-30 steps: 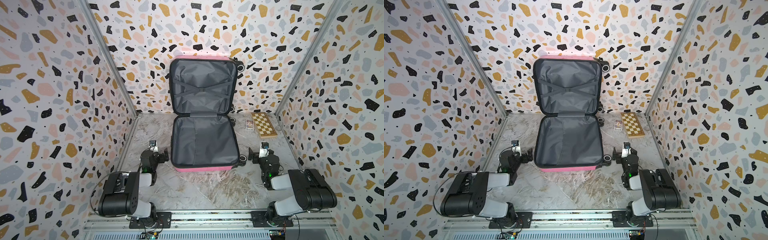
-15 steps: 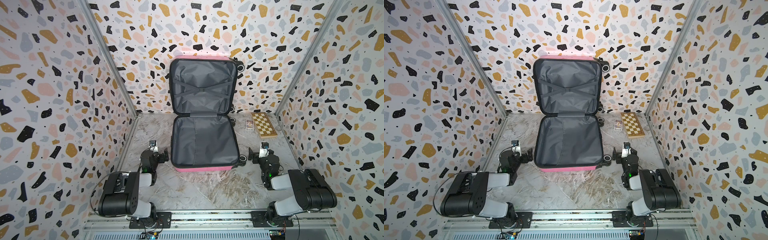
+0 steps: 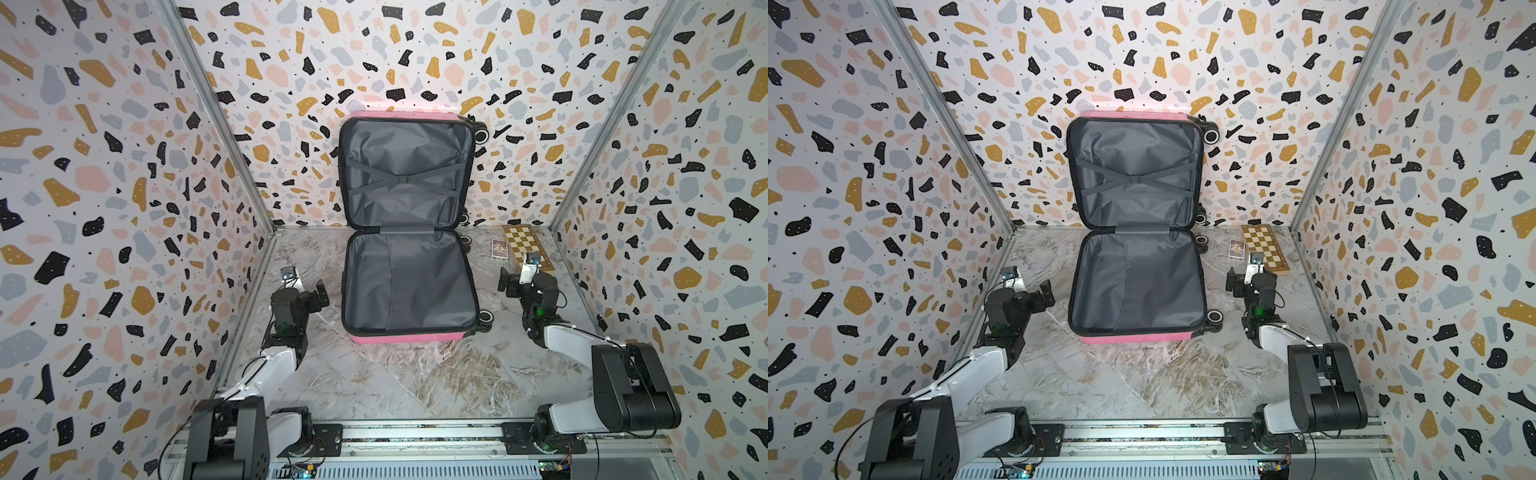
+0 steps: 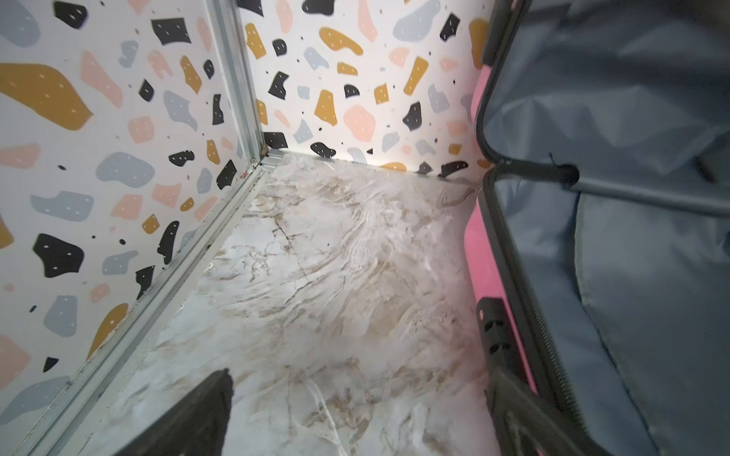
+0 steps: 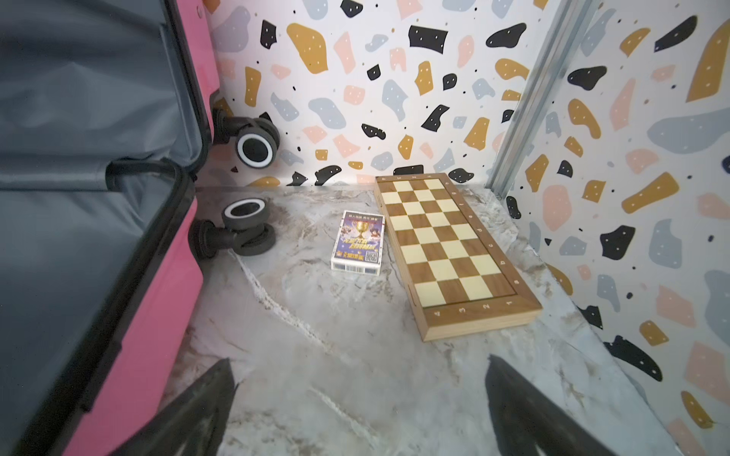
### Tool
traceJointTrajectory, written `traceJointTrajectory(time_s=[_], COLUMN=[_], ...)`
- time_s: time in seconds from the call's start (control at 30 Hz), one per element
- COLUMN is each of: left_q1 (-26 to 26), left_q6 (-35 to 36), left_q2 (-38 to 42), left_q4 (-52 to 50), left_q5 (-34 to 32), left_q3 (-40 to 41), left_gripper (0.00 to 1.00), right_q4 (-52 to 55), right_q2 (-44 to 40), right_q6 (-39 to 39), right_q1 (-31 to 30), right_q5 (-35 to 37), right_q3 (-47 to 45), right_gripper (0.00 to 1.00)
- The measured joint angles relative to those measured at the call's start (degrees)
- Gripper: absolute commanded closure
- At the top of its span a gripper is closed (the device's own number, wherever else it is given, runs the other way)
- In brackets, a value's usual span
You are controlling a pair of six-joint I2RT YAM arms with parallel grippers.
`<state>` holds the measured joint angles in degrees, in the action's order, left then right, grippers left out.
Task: Close the suitcase zippers
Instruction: Close the suitcase at the center of the board.
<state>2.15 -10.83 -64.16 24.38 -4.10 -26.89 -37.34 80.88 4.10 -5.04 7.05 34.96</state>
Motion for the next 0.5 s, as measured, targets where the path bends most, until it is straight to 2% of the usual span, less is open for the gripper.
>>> traceJointTrajectory(time_s=[0.13, 0.37, 0.4, 0.5], left_q1=[0.0, -0.81, -1.05, -1.84], left_q6=[-6.21, -11.08, -11.13, -11.32], left_q2=[1.86, -1.7, -2.32, -3.89], left_q4=[-11.74, -30.82, -32.72, -37.83], left_q5=[4.74, 19.96, 21.9, 26.71], left_q3=[-6.64, -17.31, -17.86, -18.14], left_gripper=[0.0, 0.06, 0.07, 0.11], right_q4=[9.66, 19.43, 20.11, 21.11], right_q2=[1.05, 9.57, 10.86, 15.98], right_q6=[1.01, 0.31, 0.11, -0.7], right_q1=[0.07, -0.13, -0.24, -0.98], right_q5=[-4.83, -18.32, -19.87, -24.02], right_q3=[8.7, 28.61, 30.99, 39.06], right_gripper=[0.0, 0.03, 0.04, 0.17])
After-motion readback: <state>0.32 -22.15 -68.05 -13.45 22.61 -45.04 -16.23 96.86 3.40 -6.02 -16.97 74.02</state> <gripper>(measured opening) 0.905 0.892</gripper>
